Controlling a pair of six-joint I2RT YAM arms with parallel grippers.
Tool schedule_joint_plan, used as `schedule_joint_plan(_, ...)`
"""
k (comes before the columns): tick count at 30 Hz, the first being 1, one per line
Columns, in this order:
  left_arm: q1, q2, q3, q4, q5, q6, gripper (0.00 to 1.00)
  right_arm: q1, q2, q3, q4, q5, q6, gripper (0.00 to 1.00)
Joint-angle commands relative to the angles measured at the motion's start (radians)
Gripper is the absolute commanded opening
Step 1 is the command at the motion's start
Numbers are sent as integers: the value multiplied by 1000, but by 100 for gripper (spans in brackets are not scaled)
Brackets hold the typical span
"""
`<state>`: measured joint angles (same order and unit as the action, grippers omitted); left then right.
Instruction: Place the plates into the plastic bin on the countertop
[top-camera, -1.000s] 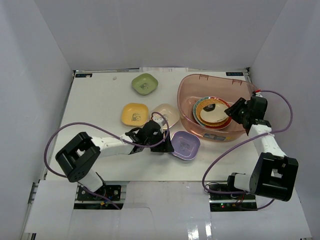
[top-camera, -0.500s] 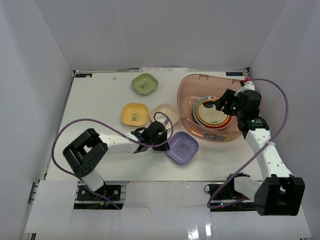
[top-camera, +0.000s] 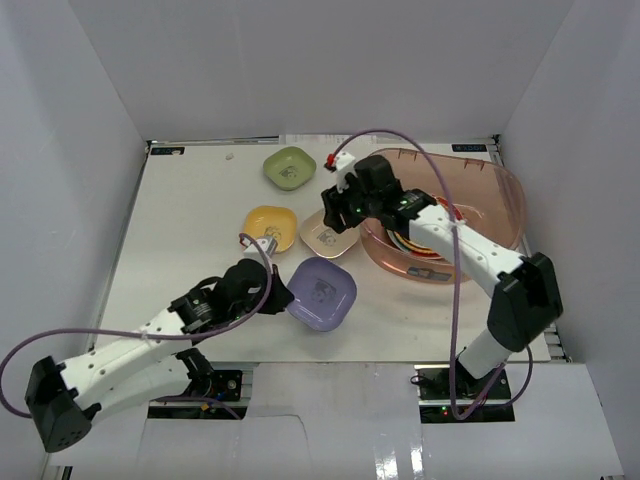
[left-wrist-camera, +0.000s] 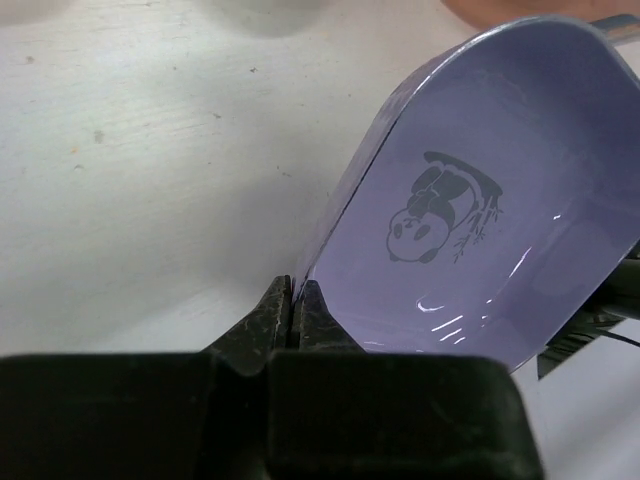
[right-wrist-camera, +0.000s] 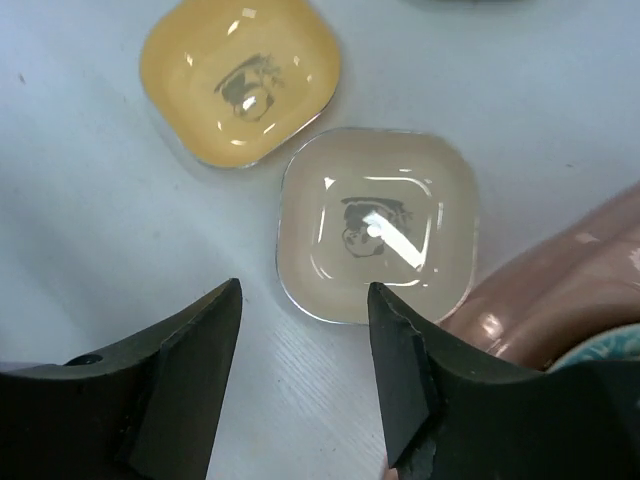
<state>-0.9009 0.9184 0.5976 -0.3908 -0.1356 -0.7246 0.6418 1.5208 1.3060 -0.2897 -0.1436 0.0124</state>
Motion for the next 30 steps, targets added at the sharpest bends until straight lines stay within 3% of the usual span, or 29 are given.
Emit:
schedule_joint_plan(1,-3,-150,25,-240,-54,-33,0,81,100,96,-107,41,-124,61)
schedule_joint_plan(6,-3,-299,157,-475,-177,-97,0,102,208,73,-51,4,-131,70)
schedule_joint_plan(15,-3,-357,359,-591,-343,-67,0,142,364,59,1,44,-129,71)
schedule_joint_plan(20,-1,-343,415,-577,-386,-29,0,162,414,44,24,45,-121,58)
schedule_joint_plan(22,-3,-340,423,-560,-397,-18,0,170,417,29,43,61,-114,46)
schedule_joint_plan(24,-3,-334,426,-545,-403,-19,0,182,404,4,63,70,-98,24)
schedule_joint_plan(30,-3,-317,435,-476,-418,2,0,232,234,-68,103,84,-31,11)
